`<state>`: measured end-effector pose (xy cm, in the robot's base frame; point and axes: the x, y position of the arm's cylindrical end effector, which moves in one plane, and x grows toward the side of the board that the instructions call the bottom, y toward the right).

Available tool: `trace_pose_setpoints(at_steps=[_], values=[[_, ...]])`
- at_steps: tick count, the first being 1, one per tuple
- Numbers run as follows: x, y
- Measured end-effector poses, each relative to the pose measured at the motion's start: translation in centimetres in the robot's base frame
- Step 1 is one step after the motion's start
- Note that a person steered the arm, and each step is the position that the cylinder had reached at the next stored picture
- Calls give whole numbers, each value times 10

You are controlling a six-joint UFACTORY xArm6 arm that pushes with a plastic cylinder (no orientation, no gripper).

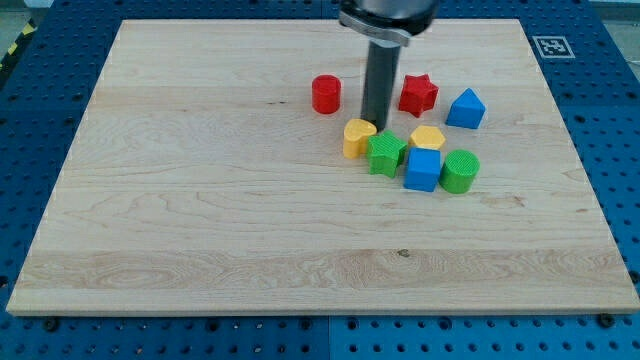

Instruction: Push the yellow heart along with the green star down a bit

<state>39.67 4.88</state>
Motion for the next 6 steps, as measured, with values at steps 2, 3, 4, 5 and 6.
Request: trace_pose_setpoints(at_steps=[2,3,4,5,6], values=[[16,-38],[22,-44],[3,-31],[1,6],[1,7]])
